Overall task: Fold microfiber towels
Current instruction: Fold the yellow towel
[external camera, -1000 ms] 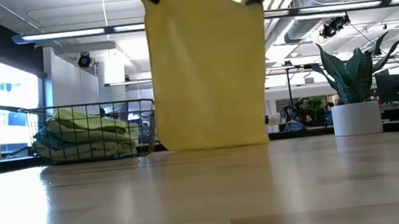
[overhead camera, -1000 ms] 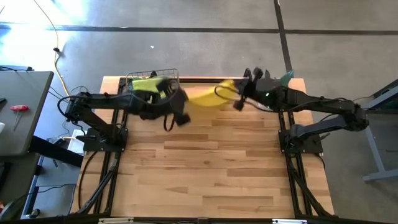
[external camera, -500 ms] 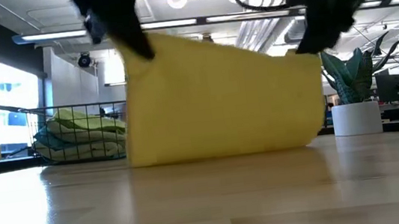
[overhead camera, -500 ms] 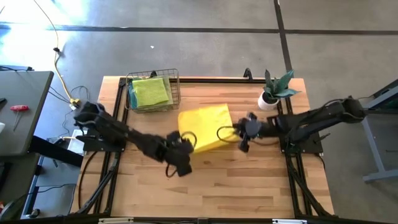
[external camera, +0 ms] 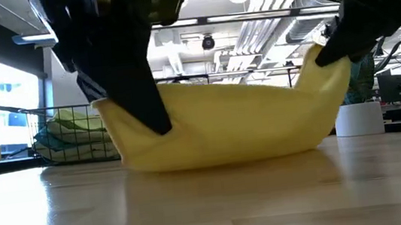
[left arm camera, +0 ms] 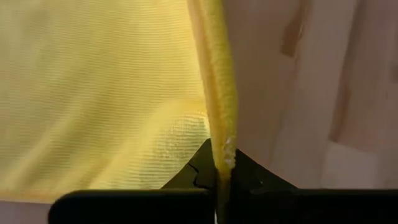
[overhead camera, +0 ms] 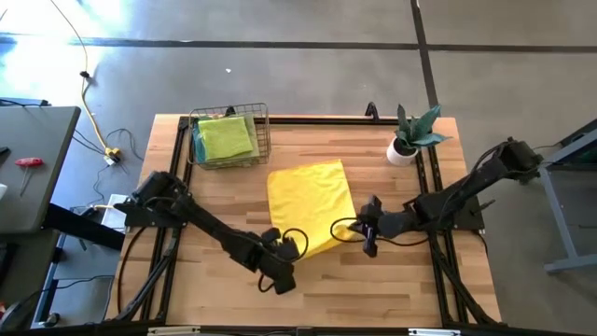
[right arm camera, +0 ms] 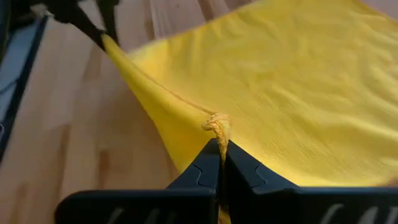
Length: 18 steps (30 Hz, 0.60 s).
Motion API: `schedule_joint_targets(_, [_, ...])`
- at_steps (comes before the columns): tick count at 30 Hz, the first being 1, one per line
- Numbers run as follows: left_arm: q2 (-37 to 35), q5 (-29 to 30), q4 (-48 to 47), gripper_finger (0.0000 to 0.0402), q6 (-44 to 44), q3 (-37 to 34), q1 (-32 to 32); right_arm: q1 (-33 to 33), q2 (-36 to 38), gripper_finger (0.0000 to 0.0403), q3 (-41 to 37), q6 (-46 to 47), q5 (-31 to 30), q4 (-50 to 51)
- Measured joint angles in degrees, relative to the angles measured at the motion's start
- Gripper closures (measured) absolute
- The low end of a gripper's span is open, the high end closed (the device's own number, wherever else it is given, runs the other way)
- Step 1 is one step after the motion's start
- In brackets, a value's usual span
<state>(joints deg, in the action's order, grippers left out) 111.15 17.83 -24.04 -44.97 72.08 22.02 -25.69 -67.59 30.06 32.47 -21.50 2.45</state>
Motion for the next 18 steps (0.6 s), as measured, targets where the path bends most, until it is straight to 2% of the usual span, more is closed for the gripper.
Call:
schedule_joint_targets(5, [-1.9,2.6,-3.3,0.0401,1.6,0.5,-0.9,0.6,-1.8,0.0402,0.0,-2.7,-1.9,-0.1])
schedule_joint_targets(14, [-3.3,8.6,-14.5,0.0401,3.6,0.4,-6.0,5.1,-2.2,0.0402,0.1,-14.9,-16.9,0.9])
schedule_joint_targets(18, [-3.3,11.2,-17.8,0.0401,3.8,0.3,-9.3,9.3,-3.2,0.0402,0.1,-17.1,-17.7,1.0])
